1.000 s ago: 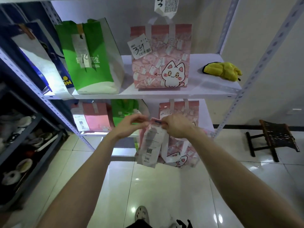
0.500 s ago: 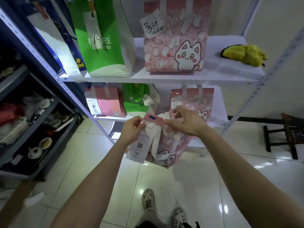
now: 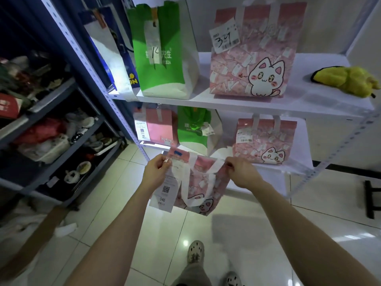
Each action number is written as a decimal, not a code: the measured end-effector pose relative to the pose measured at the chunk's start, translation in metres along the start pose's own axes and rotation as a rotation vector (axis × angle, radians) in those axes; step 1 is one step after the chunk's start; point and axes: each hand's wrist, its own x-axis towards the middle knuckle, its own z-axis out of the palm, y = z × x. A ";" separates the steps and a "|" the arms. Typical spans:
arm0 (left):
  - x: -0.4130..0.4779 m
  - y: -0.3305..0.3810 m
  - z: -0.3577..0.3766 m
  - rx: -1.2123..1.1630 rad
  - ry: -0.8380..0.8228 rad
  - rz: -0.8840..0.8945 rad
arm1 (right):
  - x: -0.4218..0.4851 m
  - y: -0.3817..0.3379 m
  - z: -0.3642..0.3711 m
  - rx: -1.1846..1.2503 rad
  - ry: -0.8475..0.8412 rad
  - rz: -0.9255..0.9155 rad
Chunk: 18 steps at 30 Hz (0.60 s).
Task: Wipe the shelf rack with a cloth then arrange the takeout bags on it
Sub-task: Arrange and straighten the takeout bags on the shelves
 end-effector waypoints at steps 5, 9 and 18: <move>-0.001 -0.022 -0.031 -0.035 0.054 -0.083 | 0.013 -0.039 0.020 0.081 -0.012 -0.086; 0.010 -0.039 -0.043 -0.093 0.031 -0.143 | 0.022 -0.067 0.029 0.092 -0.114 -0.134; 0.058 -0.064 -0.081 -0.210 -0.178 -0.229 | 0.077 -0.116 0.072 -0.038 -0.140 -0.007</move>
